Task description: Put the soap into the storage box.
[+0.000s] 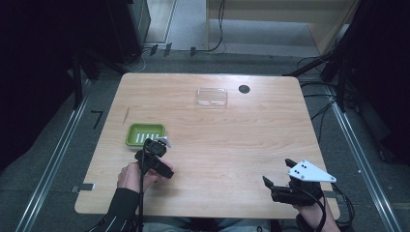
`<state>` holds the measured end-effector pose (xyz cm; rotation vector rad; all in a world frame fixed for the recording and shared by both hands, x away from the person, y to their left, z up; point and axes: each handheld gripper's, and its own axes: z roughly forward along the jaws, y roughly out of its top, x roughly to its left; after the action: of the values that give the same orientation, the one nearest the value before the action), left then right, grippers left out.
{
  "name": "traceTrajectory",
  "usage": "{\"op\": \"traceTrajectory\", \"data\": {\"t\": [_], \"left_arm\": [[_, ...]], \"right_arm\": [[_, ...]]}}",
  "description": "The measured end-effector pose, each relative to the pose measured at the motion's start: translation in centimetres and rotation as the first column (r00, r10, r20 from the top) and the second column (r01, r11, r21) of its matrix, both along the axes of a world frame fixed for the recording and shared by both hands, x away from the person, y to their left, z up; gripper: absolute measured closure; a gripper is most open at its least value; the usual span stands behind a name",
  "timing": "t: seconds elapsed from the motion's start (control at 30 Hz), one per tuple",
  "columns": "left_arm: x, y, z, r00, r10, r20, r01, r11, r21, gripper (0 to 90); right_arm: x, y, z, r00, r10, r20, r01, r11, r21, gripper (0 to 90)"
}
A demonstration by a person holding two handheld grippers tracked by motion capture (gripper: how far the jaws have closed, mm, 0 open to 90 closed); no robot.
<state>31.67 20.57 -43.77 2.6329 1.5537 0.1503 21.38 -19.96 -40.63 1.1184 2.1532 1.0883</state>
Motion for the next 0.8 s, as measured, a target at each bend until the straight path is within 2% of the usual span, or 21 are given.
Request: {"op": "traceTrajectory", "data": {"t": [0.8], "left_arm": [[0.7,1.2,0.8,0.9986,0.038,0.038,-0.038,0.9992,0.012,13.7]], "right_arm": [[0.0,0.0,0.0,1.0,-0.001,0.001,0.001,1.0,0.0,13.8]]}}
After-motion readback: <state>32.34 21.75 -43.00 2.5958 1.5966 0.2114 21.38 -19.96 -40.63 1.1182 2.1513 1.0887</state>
